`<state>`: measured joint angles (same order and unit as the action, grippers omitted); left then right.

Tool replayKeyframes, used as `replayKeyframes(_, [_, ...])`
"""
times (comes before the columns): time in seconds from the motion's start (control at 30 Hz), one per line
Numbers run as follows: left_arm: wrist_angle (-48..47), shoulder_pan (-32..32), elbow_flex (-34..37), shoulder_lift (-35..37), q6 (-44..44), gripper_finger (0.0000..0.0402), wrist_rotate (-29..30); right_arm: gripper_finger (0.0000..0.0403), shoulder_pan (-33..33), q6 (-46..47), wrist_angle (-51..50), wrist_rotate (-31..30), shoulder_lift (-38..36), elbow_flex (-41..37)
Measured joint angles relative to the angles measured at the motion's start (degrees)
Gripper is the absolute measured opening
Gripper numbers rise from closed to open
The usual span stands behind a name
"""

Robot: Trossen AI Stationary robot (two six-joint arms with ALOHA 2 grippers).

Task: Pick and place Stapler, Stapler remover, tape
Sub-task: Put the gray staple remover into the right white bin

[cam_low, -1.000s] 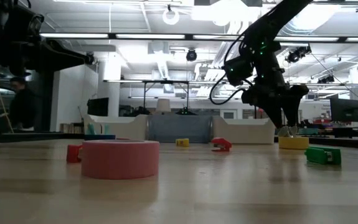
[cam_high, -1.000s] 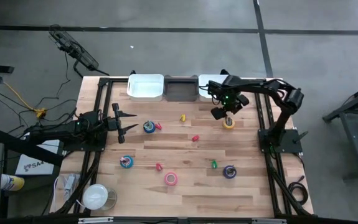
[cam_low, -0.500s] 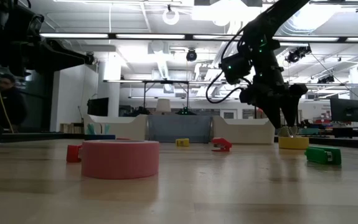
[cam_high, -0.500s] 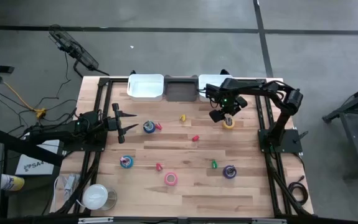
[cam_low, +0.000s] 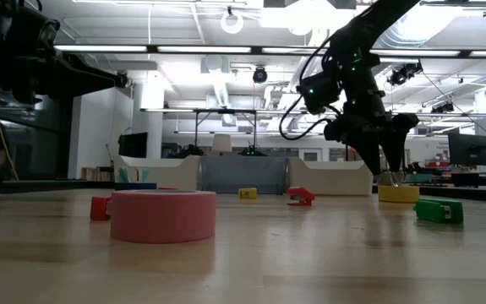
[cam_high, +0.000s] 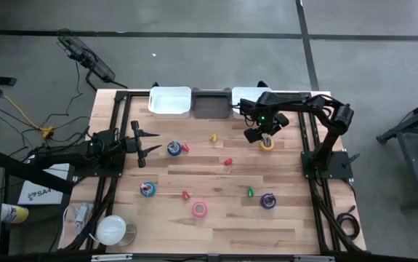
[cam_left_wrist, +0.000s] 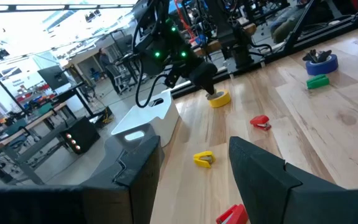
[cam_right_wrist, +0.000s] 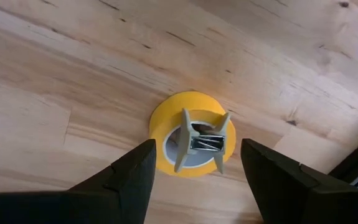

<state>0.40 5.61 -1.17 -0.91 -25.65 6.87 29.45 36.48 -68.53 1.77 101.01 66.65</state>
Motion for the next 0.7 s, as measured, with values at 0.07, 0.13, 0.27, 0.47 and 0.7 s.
replayKeyframes(0.07, [0.0,0.0,0.0,0.0,0.0,0.0186,0.0,0.0227,0.0,0.6,0.0,-0.3,0.0,0.0])
replayKeyframes(0.13, [0.0,0.0,0.0,0.0,0.0,0.0186,0.0,0.0227,0.0,0.8,0.0,-0.8,0.0,0.0])
replayKeyframes(0.27, [0.0,0.0,0.0,0.0,0.0,0.0186,0.0,0.0227,0.0,1.5,-0.3,-0.8,0.4,0.0])
replayKeyframes(0.47, [0.0,0.0,0.0,0.0,0.0,0.0186,0.0,0.0227,0.0,1.1,1.1,0.8,2.2,-3.1])
replayKeyframes(0.7, [0.0,0.0,0.0,0.0,0.0,0.0186,0.0,0.0227,0.0,1.0,2.7,0.7,1.9,-4.1])
